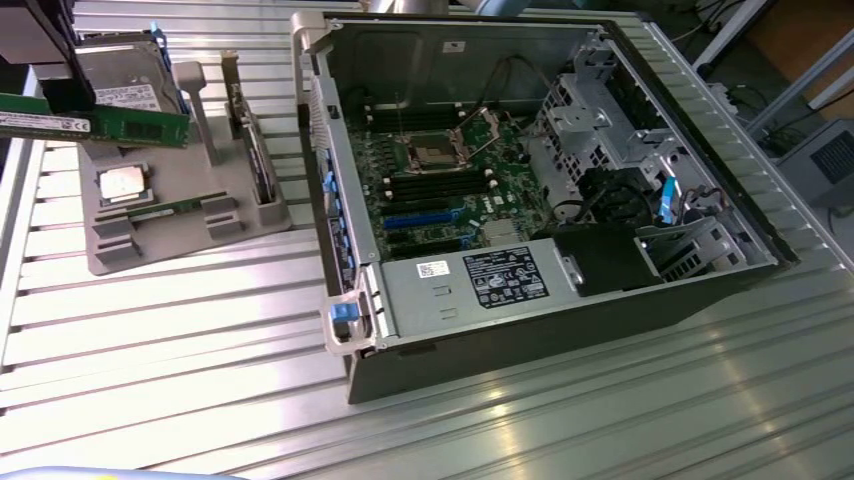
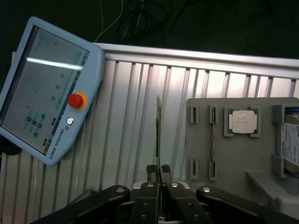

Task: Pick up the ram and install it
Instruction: 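Pick up the ram and move it above insertion slot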

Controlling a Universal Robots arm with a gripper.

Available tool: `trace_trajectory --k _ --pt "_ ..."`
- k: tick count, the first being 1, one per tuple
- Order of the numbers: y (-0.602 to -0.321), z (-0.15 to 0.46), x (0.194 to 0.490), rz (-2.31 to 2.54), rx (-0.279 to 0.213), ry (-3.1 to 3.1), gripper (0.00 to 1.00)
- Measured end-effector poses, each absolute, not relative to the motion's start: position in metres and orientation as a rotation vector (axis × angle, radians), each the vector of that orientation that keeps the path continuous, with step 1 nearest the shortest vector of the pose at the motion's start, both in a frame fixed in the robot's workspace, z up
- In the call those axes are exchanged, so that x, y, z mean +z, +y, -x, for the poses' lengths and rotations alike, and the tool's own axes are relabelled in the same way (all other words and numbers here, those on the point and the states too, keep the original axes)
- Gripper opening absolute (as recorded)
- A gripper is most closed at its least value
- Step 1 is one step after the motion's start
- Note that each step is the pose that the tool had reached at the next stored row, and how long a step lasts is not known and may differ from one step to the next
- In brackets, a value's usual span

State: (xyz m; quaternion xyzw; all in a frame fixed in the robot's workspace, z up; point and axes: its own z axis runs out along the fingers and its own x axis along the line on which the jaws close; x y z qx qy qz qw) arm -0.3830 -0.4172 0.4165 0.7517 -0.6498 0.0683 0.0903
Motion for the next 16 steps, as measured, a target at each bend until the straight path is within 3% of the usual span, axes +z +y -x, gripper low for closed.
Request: trace_trajectory --k 16 --pt "-0.417 0.383 0.430 -2.211 0.238 -1.911 0.12"
